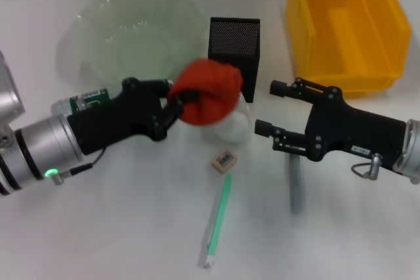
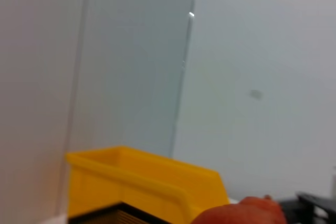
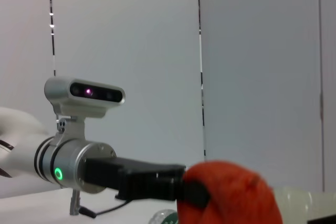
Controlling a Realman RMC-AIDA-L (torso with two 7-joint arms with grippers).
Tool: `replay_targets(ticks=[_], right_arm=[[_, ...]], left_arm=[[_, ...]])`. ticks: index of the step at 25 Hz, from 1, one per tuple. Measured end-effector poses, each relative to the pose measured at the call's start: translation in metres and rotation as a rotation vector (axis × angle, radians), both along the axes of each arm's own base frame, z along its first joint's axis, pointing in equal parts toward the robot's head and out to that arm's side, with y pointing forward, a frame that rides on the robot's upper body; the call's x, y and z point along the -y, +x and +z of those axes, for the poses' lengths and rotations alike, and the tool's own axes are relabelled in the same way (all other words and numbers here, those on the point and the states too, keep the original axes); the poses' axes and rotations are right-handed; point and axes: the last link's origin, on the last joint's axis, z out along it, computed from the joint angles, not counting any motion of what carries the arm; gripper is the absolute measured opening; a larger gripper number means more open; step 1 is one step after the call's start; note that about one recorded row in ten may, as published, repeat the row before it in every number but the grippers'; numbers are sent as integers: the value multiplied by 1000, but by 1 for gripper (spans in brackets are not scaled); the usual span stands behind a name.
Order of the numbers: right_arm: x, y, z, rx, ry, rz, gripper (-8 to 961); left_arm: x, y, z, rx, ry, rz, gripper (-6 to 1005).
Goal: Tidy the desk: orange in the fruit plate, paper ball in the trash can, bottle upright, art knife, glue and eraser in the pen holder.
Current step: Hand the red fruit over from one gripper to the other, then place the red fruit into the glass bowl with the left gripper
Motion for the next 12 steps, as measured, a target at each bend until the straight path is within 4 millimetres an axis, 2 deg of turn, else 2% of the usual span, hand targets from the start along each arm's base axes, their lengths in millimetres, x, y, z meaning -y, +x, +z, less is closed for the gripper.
replay_targets(ticks=[10, 11, 12], right_arm=[[8, 14, -1, 10, 20, -65, 742], [10, 16, -2, 12, 21, -72, 742], [10, 16, -2, 12, 21, -72, 742]], left_arm=[[-21, -5, 16, 102, 180, 144, 60], [-34, -5, 17, 91, 224, 182, 58], [-34, -5, 17, 91, 224, 182, 58]])
